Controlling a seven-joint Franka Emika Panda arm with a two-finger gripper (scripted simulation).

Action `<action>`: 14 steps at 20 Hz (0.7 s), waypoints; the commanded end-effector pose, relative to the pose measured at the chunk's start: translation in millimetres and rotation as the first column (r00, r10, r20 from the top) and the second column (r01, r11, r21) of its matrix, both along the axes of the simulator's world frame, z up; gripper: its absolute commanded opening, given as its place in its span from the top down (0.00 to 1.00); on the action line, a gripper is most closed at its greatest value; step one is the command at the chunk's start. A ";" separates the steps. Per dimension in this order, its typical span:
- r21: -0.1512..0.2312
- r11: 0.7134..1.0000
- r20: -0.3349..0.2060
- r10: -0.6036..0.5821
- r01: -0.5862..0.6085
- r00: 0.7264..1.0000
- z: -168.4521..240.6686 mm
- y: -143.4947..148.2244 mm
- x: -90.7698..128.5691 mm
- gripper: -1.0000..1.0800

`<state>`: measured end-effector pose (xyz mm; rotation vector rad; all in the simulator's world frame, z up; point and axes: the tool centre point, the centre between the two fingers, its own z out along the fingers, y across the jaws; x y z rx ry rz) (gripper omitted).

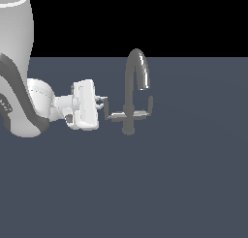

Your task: Turn on the faucet by rotating a designated handle.

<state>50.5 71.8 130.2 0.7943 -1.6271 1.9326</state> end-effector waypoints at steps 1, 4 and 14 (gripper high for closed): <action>0.000 1.000 0.000 0.000 0.000 1.000 1.4 -0.5 -3.7 1.00; 0.000 1.000 0.000 0.000 0.000 1.000 4.0 -1.8 -10.9 1.00; 0.000 1.000 0.000 0.000 0.000 1.000 13.5 -6.3 -36.1 1.00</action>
